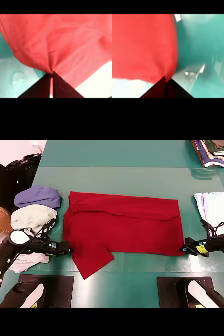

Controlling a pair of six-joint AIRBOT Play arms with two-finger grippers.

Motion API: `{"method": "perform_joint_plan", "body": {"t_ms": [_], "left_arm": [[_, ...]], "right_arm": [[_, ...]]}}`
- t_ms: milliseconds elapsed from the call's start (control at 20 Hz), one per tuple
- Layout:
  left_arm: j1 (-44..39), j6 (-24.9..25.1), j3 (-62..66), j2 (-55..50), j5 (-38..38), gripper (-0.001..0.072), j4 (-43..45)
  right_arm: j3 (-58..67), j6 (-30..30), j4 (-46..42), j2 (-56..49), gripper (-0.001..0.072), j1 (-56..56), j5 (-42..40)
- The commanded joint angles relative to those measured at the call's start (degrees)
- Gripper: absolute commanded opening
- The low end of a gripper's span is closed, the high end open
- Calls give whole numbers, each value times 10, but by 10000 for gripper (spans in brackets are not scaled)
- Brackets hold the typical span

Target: Fold the shirts.

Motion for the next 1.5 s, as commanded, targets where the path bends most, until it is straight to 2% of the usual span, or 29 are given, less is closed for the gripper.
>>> {"method": "perform_joint_plan", "body": {"t_ms": [0, 150, 200, 300, 400, 600, 850, 1100, 1200, 1250, 1300, 1350, 1400, 1450], "left_arm": [[-39, -63, 2, 84, -57, 24, 34], [-97, -126, 22, 171, -105, 24, 0], [-101, -127, 44, 178, -101, 25, 0], [-101, -113, 100, 162, -40, 25, 9], [-101, -70, 150, 103, 30, 26, 17], [-101, -32, 244, -94, 128, 28, 43], [-101, -22, 399, -312, 143, 29, 43], [-101, -22, 478, -373, 207, 28, 44], [-101, -22, 478, -373, 239, 29, 45], [-101, -22, 478, -373, 250, 32, 45], [-101, -23, 478, -373, 259, 210, 45], [-101, -29, 478, -373, 265, 527, 45], [-101, -33, 479, -373, 268, 551, 45], [-101, -33, 482, -373, 261, 542, 45]], "right_arm": [[4, 0, -89, 73, 15, 3, 83], [12, 1, -107, 141, 16, 3, 133], [25, 3, -102, 155, 15, 3, 136], [70, 8, -80, 162, 15, 3, 134], [122, 10, -41, 126, 15, 3, 122], [216, 10, 26, 5, 15, 3, 63], [326, 10, 78, -160, 16, 8, 41], [411, 15, 78, -275, 17, 46, 17], [451, 40, 79, -312, 21, 57, 1], [474, 47, 79, -328, 88, 62, -8], [495, 53, 79, -342, 296, 62, -16], [516, 53, 79, -354, 428, 62, -17], [535, 52, 79, -363, 496, 62, -12], [552, 46, 76, -370, 498, 58, 4]]}}
